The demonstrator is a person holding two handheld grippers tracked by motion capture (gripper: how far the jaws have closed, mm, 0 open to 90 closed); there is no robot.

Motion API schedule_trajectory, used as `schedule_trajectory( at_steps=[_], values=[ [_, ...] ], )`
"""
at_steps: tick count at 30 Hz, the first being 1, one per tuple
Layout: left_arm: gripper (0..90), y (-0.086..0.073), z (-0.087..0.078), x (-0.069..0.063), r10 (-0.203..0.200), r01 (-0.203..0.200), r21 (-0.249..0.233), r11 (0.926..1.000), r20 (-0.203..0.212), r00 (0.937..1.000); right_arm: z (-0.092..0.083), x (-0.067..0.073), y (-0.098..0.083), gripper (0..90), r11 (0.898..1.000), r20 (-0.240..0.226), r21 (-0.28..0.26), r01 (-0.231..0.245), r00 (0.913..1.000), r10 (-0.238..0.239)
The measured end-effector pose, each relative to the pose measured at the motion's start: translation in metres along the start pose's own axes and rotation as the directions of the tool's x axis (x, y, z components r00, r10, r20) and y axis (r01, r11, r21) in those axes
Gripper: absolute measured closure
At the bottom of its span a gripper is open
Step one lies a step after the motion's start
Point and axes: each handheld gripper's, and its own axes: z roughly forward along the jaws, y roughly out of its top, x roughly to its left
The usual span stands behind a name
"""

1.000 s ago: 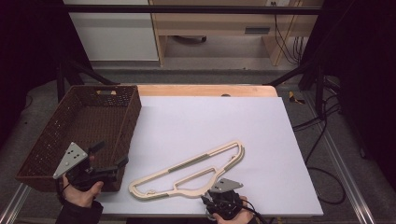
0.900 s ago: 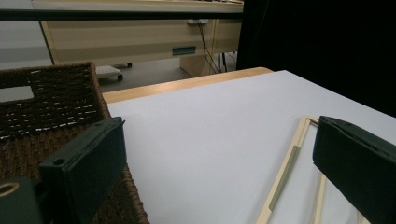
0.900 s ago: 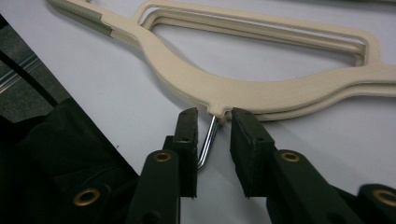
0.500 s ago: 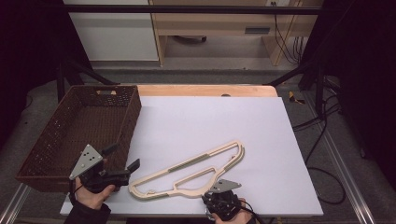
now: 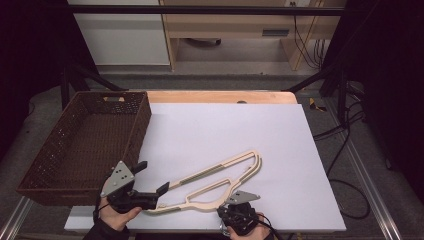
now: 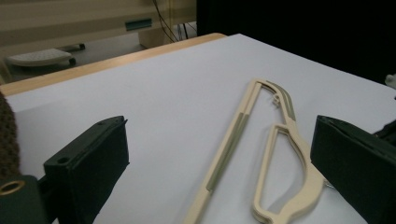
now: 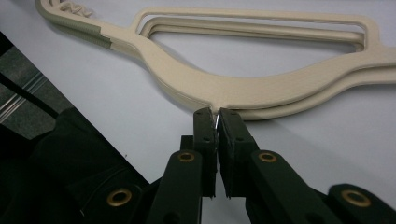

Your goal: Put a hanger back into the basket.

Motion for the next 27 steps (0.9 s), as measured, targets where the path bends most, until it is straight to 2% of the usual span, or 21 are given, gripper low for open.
schedule_trajectory(
  at_steps=[2, 8, 9, 10, 11, 12, 15, 20, 24, 26, 27],
  values=[
    [4.5, -0.002, 0.006, -0.005, 0.01, -0.011, 0.02, 0.9997, 0.018, 0.9998, -0.002, 0.0, 0.001, 87.1, 1.0, 0.003, -0.008, -0.015, 0.9999, 0.015],
    [6.1, -0.012, 0.025, -0.021, 0.027, -0.033, 0.08, 0.9963, 0.079, 0.9965, -0.005, -0.001, 0.002, 87.7, 1.0, 0.003, -0.02, -0.02, 0.9998, 0.02],
    [6.5, -0.013, 0.028, -0.024, 0.031, -0.039, 0.091, 0.995, 0.09, 0.9954, -0.005, 0.0, 0.003, 87.8, 0.999, 0.005, -0.016, -0.037, 0.9993, 0.037],
    [7.1, -0.015, 0.032, -0.028, 0.038, -0.048, 0.105, 0.9933, 0.102, 0.9941, -0.005, 0.0, 0.003, 87.9, 0.999, 0.012, -0.02, -0.038, 0.9992, 0.038],
    [7.6, -0.017, 0.037, -0.031, 0.046, -0.06, 0.12, 0.9909, 0.114, 0.9924, -0.006, -0.001, 0.004, 88.0, 0.999, 0.0, -0.022, -0.034, 0.9994, 0.034],
    [8.8, -0.019, 0.041, -0.035, 0.055, -0.073, 0.139, 0.9877, 0.128, 0.9902, -0.007, 0.0, 0.004, 88.1, 0.999, 0.009, -0.019, -0.047, 0.9988, 0.047],
    [11.2, -0.024, 0.056, -0.045, 0.095, -0.127, 0.196, 0.9724, 0.165, 0.9817, -0.008, -0.001, 0.005, 88.8, 0.999, 0.004, -0.023, -0.042, 0.9991, 0.042],
    [19.6, -0.028, 0.077, -0.06, 0.151, -0.21, 0.253, 0.9442, 0.233, 0.9606, -0.01, -0.001, 0.005, 89.1, 0.999, -0.004, -0.018, -0.035, 0.9994, 0.035],
    [24.5, -0.032, 0.09, -0.068, 0.146, -0.23, 0.301, 0.9255, 0.277, 0.9497, -0.01, -0.001, 0.006, 89.1, 0.999, -0.009, -0.021, -0.028, 0.9996, 0.028],
    [25.8, -0.033, 0.093, -0.072, 0.157, -0.248, 0.318, 0.9152, 0.285, 0.9455, -0.01, -0.001, 0.006, 89.1, 0.999, -0.011, -0.022, -0.033, 0.9994, 0.033],
    [28.0, -0.034, 0.095, -0.075, 0.169, -0.264, 0.334, 0.9047, 0.287, 0.9428, -0.011, -0.001, 0.006, 89.2, 0.999, -0.009, -0.023, -0.025, 0.9997, 0.024]
  ],
)
